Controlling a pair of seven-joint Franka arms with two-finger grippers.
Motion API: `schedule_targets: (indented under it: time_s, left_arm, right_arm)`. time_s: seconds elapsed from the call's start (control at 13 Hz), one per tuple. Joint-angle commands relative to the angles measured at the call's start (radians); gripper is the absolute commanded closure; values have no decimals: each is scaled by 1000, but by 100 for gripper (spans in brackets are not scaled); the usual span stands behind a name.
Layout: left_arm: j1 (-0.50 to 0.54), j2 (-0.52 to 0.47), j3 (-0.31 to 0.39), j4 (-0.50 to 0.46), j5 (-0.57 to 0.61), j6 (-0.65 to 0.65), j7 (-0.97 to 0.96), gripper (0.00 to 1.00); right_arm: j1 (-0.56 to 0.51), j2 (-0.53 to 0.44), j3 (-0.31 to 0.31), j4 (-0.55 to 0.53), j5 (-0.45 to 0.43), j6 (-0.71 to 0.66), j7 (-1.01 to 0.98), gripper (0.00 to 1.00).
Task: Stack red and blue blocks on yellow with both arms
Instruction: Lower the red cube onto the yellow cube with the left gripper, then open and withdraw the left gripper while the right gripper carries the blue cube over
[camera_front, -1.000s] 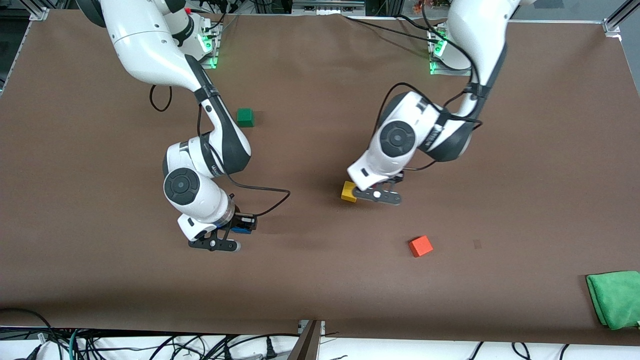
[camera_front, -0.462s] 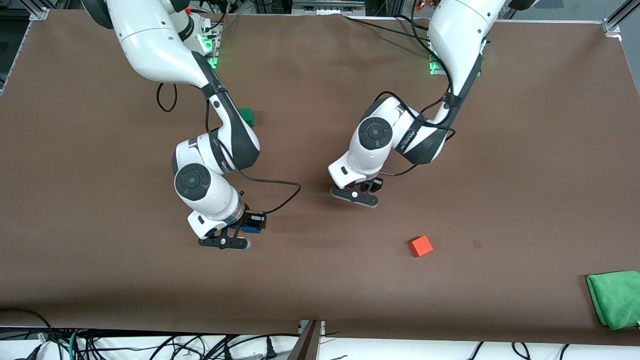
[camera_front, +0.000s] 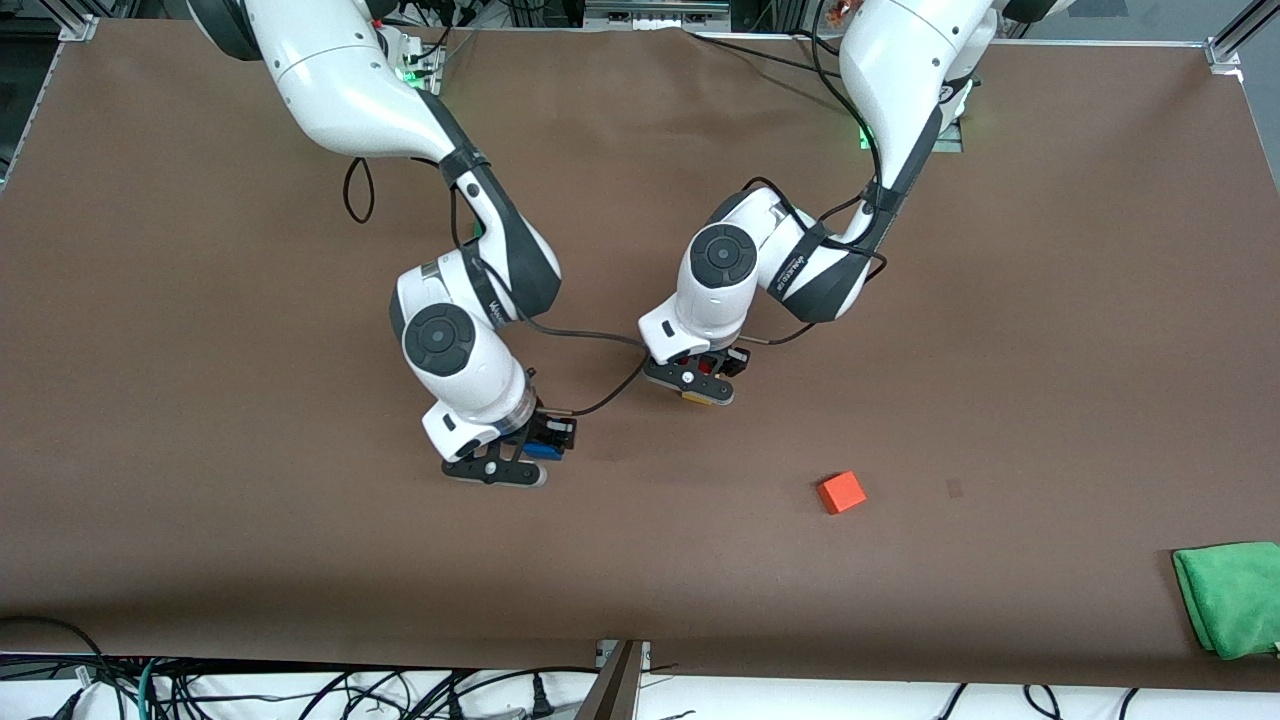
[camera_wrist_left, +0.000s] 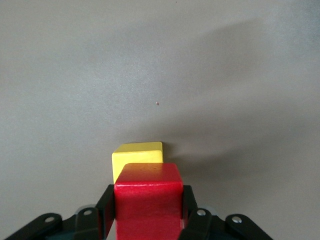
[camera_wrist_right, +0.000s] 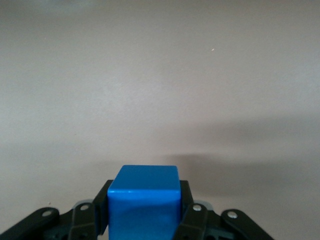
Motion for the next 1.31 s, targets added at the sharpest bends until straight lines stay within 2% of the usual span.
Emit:
schedule_targets:
  time_s: [0.0,0.46,0.54,0.62,0.92,1.23]
  left_arm:
    - [-6,14,15,25,32,-1,0,68]
    - [-2,13,17,26,32,-1,-3,65]
    - [-2,13,17,28,27,-3,-8,37]
    - [0,11,18,35,19,-6,-20,0]
    - [24,-30,22,43,13,-24,-46,0]
    - [135,-125,22,45,-10,-56,-44,0]
  right_arm:
    - [20,14,-1,28,7,6,41,69]
    - [14,13,-4,31,9,14,40,69]
    - [14,13,-4,32,9,15,47,69]
    - [14,14,-3,38,9,20,56,69]
    - [21,13,-3,39,10,12,66,69]
    - [88,10,-3,39,7,-11,208,69]
